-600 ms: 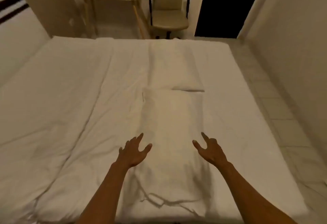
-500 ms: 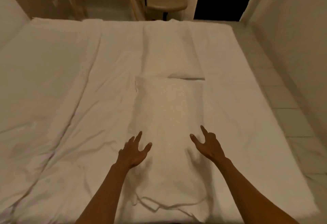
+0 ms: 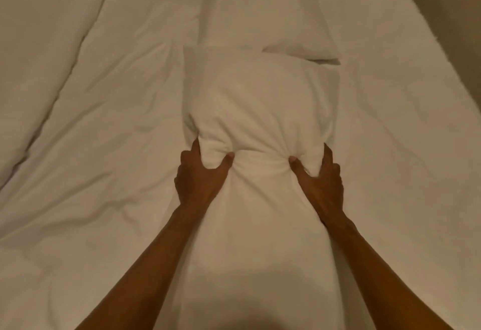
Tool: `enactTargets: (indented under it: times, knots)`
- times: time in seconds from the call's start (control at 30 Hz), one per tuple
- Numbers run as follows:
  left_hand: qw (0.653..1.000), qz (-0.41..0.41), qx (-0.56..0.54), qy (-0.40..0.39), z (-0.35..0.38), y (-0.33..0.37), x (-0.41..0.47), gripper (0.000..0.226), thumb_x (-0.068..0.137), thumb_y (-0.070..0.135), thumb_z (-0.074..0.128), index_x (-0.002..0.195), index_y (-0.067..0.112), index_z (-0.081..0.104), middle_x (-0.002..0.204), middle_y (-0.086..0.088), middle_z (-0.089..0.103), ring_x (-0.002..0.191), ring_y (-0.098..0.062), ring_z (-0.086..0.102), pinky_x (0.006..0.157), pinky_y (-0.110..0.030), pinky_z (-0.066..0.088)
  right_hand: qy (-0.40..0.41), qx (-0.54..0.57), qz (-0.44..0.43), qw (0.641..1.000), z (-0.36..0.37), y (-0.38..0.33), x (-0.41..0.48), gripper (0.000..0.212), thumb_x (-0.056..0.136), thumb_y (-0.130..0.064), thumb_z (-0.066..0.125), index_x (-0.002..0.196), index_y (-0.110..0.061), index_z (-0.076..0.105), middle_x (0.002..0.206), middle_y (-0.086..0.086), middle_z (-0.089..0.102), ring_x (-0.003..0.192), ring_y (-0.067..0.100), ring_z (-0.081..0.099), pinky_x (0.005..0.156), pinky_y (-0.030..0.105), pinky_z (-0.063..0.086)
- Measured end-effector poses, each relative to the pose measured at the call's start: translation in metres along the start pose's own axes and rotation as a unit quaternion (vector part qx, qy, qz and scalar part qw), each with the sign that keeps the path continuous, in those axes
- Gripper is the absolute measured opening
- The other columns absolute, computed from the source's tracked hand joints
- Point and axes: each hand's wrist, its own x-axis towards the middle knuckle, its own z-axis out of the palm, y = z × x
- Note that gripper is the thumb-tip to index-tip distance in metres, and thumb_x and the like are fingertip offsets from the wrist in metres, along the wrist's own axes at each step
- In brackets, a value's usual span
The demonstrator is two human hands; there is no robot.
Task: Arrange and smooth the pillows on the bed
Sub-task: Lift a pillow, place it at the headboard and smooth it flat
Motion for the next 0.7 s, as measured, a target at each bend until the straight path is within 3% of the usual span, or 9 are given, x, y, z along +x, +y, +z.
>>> enactTargets:
  times: [0.1, 0.2, 0.37, 0.5, 0.7]
  knots:
    - [1.000, 0.012, -0.005, 0.003, -0.019, 0.027, -0.020, 0.068, 0.091, 0.051, 0.056, 0.148, 0.024, 0.032, 0.129, -0.014, 0.054, 0.117, -0.036, 0.055, 0.098, -0.045, 0.043, 0.014, -0.012, -0.060, 0.998, -0.011, -0.034, -0.024, 0.062, 0.094, -0.054, 0.052, 0.147, -0.034, 0.028, 0.124, 0.014, 0.056, 0.110, 0.038, 0.058, 0.098, 0.052, 0.045]
    - [1.000, -0.001, 0.007, 0.006, -0.067, 0.055, -0.053, 0.062, 0.098, 0.045, 0.045, 0.152, 0.021, 0.026, 0.130, -0.019, 0.052, 0.116, -0.038, 0.055, 0.096, -0.045, 0.043, -0.001, -0.016, -0.082, 0.996, -0.042, -0.074, -0.067, 0.056, 0.097, -0.046, 0.050, 0.147, -0.028, 0.031, 0.120, 0.016, 0.056, 0.105, 0.040, 0.059, 0.094, 0.052, 0.048]
    - [0.999, -0.012, 0.009, 0.034, -0.194, 0.082, -0.126, 0.055, 0.100, 0.045, 0.040, 0.150, 0.022, 0.032, 0.127, -0.022, 0.052, 0.115, -0.041, 0.054, 0.098, -0.051, 0.043, -0.026, -0.043, -0.105, 0.993, -0.111, -0.146, -0.162, 0.055, 0.098, -0.041, 0.051, 0.148, -0.025, 0.033, 0.127, 0.017, 0.051, 0.114, 0.040, 0.054, 0.100, 0.053, 0.042]
    - [0.997, -0.012, 0.006, 0.079, -0.285, 0.085, -0.180, 0.056, 0.099, 0.046, 0.041, 0.149, 0.023, 0.035, 0.133, -0.022, 0.049, 0.123, -0.040, 0.048, 0.103, -0.051, 0.035, -0.022, -0.074, -0.155, 0.985, -0.139, -0.202, -0.244, 0.054, 0.097, -0.033, 0.052, 0.147, -0.023, 0.036, 0.136, 0.019, 0.044, 0.122, 0.040, 0.046, 0.103, 0.052, 0.036]
    - [0.991, 0.034, -0.029, 0.126, -0.402, 0.066, -0.214, 0.067, 0.085, 0.061, 0.057, 0.141, 0.028, 0.040, 0.134, -0.018, 0.046, 0.125, -0.037, 0.045, 0.104, -0.051, 0.033, 0.064, -0.105, -0.248, 0.961, -0.142, -0.292, -0.343, 0.050, 0.095, -0.032, 0.052, 0.142, -0.019, 0.043, 0.130, 0.023, 0.047, 0.107, 0.040, 0.049, 0.091, 0.050, 0.042]
